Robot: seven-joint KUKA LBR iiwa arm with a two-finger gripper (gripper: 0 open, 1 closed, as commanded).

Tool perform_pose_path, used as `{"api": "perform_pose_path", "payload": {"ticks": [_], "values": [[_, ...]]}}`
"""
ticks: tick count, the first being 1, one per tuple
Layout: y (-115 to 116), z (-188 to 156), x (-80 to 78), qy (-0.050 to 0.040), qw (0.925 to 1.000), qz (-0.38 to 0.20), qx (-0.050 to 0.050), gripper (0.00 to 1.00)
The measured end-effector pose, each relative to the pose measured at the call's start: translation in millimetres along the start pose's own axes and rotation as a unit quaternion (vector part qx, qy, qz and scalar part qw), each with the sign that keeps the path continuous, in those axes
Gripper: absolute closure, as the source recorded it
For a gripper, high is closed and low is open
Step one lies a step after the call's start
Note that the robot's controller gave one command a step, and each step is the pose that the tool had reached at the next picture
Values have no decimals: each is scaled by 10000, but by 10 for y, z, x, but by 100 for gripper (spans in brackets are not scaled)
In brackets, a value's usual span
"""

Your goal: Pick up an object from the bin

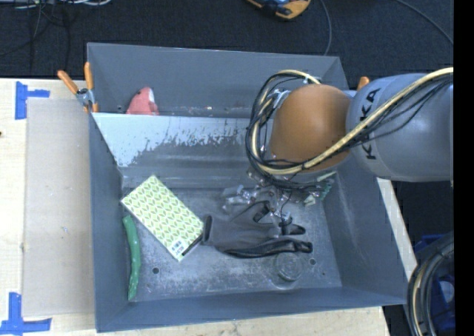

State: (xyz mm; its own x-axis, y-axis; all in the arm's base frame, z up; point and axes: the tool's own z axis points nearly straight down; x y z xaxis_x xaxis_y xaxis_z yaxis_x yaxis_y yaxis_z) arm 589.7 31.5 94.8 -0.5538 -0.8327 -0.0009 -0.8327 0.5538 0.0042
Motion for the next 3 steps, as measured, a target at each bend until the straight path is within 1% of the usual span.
{"api": "perform_pose_path", "payload": {"ticks": [1, 2, 3], "values": [[0, 1, 1, 0, 10000, 8, -2, 100], [1, 1, 0, -1, 10000, 12, -2, 0], [1, 1, -1, -1, 10000, 13, -2, 0]]}}
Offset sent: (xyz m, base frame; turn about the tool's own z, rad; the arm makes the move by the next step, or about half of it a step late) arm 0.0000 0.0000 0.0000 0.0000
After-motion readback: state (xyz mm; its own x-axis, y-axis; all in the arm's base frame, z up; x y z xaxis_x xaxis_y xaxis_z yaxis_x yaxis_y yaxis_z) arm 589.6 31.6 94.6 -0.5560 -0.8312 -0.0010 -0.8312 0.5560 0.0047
